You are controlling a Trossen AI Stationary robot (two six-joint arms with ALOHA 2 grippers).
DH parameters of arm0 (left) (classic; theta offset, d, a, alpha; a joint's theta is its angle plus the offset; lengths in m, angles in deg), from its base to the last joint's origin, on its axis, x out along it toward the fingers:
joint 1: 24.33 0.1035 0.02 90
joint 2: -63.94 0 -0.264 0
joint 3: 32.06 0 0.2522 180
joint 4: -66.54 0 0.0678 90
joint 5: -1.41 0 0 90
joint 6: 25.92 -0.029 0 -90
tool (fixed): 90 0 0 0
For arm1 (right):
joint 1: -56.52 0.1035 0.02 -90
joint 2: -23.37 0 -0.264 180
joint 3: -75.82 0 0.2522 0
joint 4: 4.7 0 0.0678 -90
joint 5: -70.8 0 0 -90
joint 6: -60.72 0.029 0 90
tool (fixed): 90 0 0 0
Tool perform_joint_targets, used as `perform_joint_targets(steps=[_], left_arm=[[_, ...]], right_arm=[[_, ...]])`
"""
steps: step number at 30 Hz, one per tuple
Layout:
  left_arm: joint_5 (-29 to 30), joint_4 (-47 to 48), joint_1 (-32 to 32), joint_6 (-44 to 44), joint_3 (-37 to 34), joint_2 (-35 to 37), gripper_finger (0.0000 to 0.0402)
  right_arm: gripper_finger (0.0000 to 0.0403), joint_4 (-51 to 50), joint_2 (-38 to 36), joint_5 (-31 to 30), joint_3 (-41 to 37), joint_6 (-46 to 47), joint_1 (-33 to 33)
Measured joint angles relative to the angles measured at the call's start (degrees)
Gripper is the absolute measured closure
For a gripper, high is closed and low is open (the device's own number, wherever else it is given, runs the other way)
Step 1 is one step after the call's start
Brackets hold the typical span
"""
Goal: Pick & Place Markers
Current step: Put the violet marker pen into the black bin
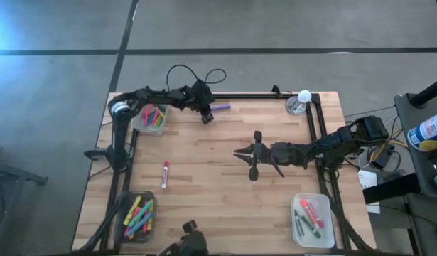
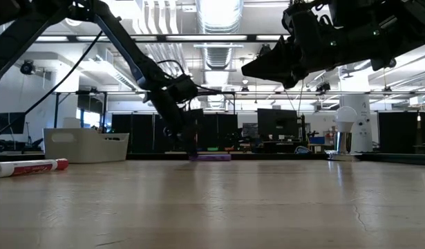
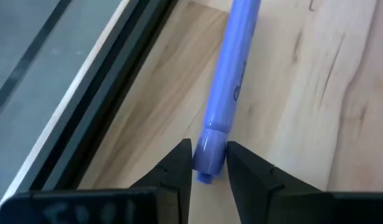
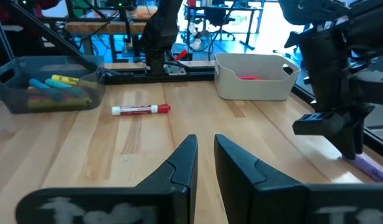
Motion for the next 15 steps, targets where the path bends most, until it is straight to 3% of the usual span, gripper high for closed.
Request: perform_joint_targets(steps=[8, 15], left_arm=[[-2.8, -0.7, 0.2, -1.0, -1.7, 0.0, 0.0307], [-3.0, -7.4, 0.3, -1.0, -5.7, 0.2, 0.0321]], right_arm=[[0.0355, 0.0, 0.0, 0.0, 0.0, 0.7, 0.0], [0.0355, 0.0, 0.0, 0.0, 0.0, 1.3, 0.0]])
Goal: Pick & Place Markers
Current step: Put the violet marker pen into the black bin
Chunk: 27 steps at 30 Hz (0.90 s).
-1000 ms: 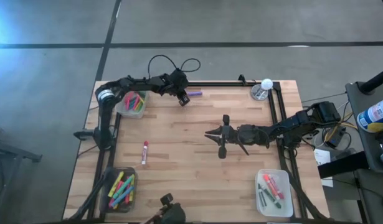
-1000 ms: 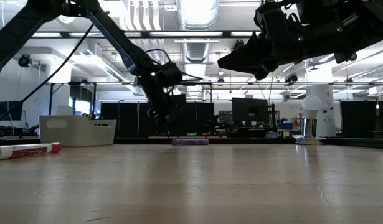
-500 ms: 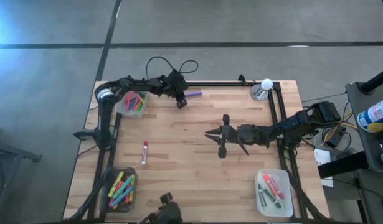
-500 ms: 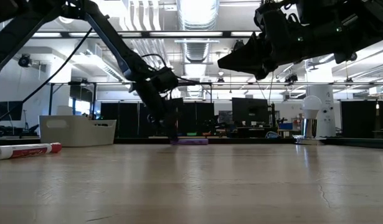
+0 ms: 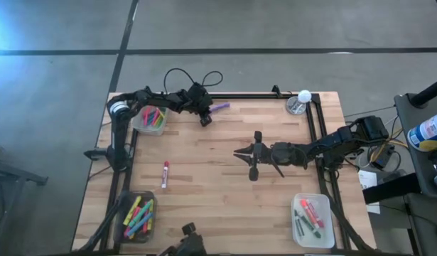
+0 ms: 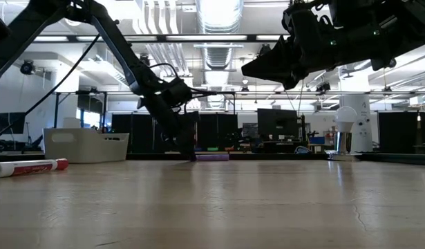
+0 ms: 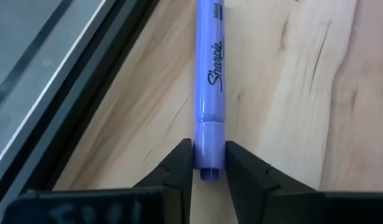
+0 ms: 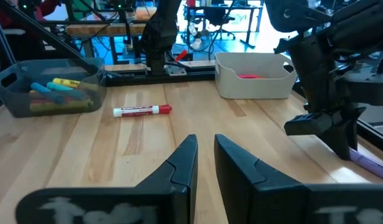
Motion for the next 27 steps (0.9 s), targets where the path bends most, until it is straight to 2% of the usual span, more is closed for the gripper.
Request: perform_joint_targets(steps=[6, 12, 16, 22, 27], left_arm=[[0.1, -0.5, 0.0, 1.5, 0.2, 0.0, 0.0354], [-0.2, 0.6, -2.2, 6.5, 0.9, 1.0, 0.0356], [1.5, 3.2, -4.8, 10.0, 0.8, 5.7, 0.0356], [8.9, 18.8, -10.8, 12.0, 0.7, 16.1, 0.0356], [16.4, 37.0, -17.9, 14.9, 0.7, 26.4, 0.0356]], right_arm=[[0.0355, 0.0, 0.0, 0.0, 0.0, -1.3, 0.0], [0.0355, 0.0, 0.0, 0.0, 0.0, -1.7, -0.2], [0.0355, -1.3, 0.0, 0.0, 0.0, -1.8, -0.2], [0.0355, -2.6, 0.0, 0.0, 0.0, -1.8, -0.2], [0.0355, -2.8, 0.0, 0.0, 0.0, -1.7, -0.2]])
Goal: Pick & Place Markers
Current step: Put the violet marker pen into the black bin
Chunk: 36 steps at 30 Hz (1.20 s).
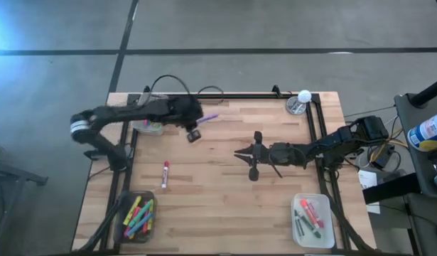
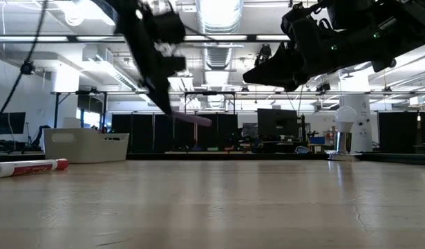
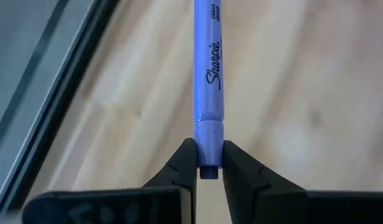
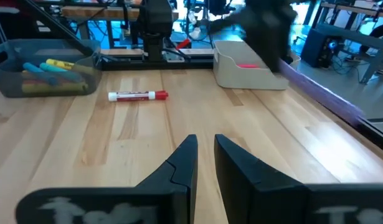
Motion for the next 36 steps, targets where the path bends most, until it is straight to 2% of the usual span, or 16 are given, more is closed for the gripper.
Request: perform_joint_targets(steps=[4, 8, 11, 15, 18, 21, 24, 28, 33, 36], left_arm=[[3.5, 13.7, -8.3, 6.6, 0.0, 8.8, 0.0357], [8.5, 26.9, -19.8, 19.4, 0.0, 16.7, 0.0357], [11.1, 35.5, -31.5, 33.6, 0.0, 21.3, 0.0357], [16.0, 42.4, -50.5, 56.6, 0.0, 24.5, 0.0357], [20.1, 44.8, -64.8, 74.2, 0.0, 24.1, 0.0357], [22.6, 47.6, -76.2, 89.5, 0.0, 21.3, 0.0357], [20.5, 52.2, -84.2, 103.1, 0.0, 16.9, 0.0357], [12.5, 51.6, -89.8, 112.7, 0.1, 10.5, 0.0357], [4.3, 51.6, -92.7, 119.4, 2.1, 2.7, 0.0357], [2.5, 51.5, -93.2, 121.2, 4.6, -1.4, 0.0357]], right_arm=[[0.0355, 0.0, 0.0, 0.0, 0.0, 0.2, 0.0], [0.0355, -0.2, 0.0, 0.0, 0.0, 0.9, 0.0], [0.0355, -0.2, 0.0, 0.0, 0.0, 0.9, 0.0], [0.0355, -0.2, 0.0, 0.0, 0.0, 0.3, 0.0], [0.0355, -0.2, 0.0, 0.0, 0.0, 0.1, -0.4], [0.0355, -0.2, 0.0, 0.0, 0.0, -0.1, -0.8], [0.0355, -0.2, 0.0, 0.0, 0.0, -0.2, -1.1], [0.0355, -0.2, 0.0, 0.0, 0.0, -1.0, -1.2], [0.0355, -0.2, 0.0, 0.0, 0.0, -1.4, -1.2], [0.0355, -0.2, 0.0, 0.0, 0.0, -2.0, -1.2]])
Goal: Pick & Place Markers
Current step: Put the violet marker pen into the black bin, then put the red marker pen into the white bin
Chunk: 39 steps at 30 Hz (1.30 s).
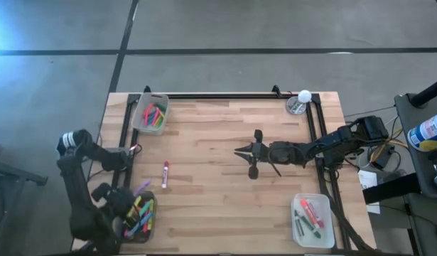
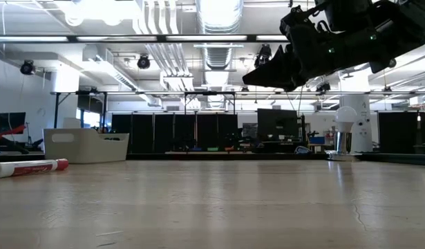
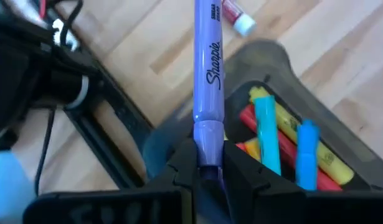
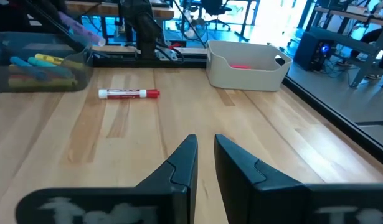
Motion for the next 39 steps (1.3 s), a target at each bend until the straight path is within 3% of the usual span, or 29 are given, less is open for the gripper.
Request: perform_joint_targets(steps=[8, 12, 20, 27, 35, 39], left_arm=[[-0.9, 0.0, 0.0, 0.6, 9.3, -8.7, 0.0357], [-4.7, 0.0, 0.0, 1.7, 12.8, -11.1, 0.0355], [-10.2, -0.7, -0.1, 4.0, 13.1, -13.5, 0.0347], [-16.3, -2.0, 0.3, 1.3, 14.1, -14.7, 0.0299], [-16.1, -0.7, 0.8, -3.8, 22.2, -14.9, 0.0279], [-7.6, 0.0, 3.6, -14.5, 26.3, -14.8, 0.0279]], right_arm=[[0.0355, 0.0, 0.0, 0.0, 0.0, -0.4, 0.0], [0.0355, 0.0, 0.0, 0.0, 0.0, -0.2, 0.0], [0.0355, 0.0, 0.0, 0.0, 0.0, -0.1, 0.0], [0.0355, 0.0, 0.0, 0.0, 0.0, 0.0, 0.0], [0.0355, 0.0, 0.0, 0.0, 0.0, 0.0, 0.0], [0.0355, 0.0, 0.0, 0.0, 0.0, 0.1, 0.0]])
